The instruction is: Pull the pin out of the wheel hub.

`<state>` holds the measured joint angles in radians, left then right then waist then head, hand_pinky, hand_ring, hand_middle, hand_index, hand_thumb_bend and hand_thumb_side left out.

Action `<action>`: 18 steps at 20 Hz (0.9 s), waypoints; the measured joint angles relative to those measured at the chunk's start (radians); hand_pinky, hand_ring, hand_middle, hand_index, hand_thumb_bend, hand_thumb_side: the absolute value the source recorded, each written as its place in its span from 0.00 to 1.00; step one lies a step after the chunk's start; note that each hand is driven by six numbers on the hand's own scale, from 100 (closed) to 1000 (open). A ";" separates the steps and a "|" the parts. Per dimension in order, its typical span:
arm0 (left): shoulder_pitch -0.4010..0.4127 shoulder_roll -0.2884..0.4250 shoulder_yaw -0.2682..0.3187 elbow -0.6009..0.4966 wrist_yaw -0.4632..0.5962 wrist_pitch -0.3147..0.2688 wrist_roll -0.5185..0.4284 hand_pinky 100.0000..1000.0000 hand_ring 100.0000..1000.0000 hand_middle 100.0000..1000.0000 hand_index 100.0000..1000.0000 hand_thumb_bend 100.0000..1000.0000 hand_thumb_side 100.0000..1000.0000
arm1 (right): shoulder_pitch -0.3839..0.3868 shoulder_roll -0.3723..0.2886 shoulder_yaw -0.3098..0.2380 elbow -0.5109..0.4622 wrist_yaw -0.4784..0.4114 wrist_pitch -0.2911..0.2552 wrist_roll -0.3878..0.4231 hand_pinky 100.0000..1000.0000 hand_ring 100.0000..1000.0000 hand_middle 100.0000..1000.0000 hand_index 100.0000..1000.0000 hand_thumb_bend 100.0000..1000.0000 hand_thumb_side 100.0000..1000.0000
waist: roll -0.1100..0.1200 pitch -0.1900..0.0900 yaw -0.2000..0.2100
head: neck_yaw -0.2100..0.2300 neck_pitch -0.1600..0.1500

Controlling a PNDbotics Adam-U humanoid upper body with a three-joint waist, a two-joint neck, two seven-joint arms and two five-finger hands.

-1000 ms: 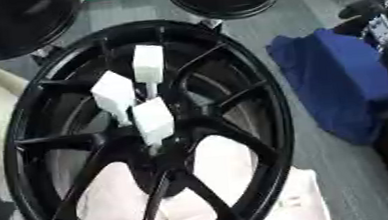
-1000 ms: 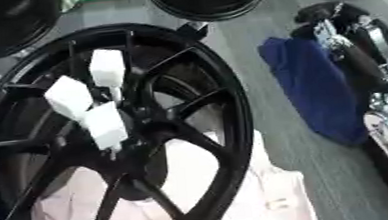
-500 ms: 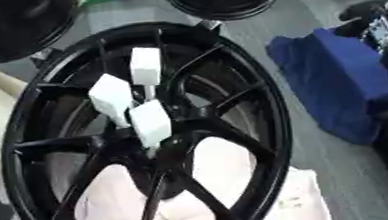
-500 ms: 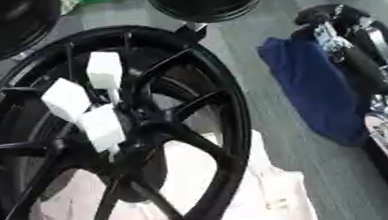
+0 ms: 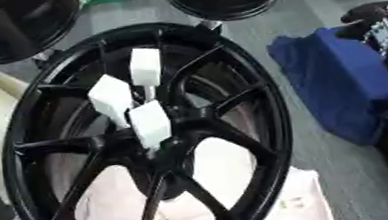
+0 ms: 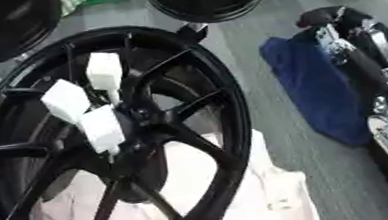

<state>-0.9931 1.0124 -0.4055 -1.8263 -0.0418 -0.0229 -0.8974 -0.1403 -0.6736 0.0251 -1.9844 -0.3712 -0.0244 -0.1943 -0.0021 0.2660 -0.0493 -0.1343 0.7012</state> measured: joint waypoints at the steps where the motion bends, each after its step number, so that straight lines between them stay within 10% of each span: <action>1: -0.012 -0.013 -0.011 0.013 -0.009 0.011 0.006 0.89 0.74 0.69 0.85 0.45 0.51 | 0.000 0.000 0.000 0.000 0.000 0.000 0.000 0.79 0.62 0.61 0.65 0.00 0.48 | 0.000 0.000 0.000 | 0.000 0.000; 18: -0.100 -0.168 -0.126 0.155 -0.066 0.116 0.007 0.91 0.77 0.74 0.86 0.52 0.40 | -0.009 0.000 0.006 0.000 -0.001 0.007 0.007 0.79 0.62 0.61 0.65 0.00 0.49 | 0.006 0.001 -0.021 | 0.016 0.000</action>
<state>-1.0930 0.8448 -0.5312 -1.6709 -0.1075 0.0926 -0.8902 -0.1489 -0.6733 0.0315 -1.9844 -0.3725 -0.0170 -0.1873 0.0041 0.2668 -0.0708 -0.1186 0.7014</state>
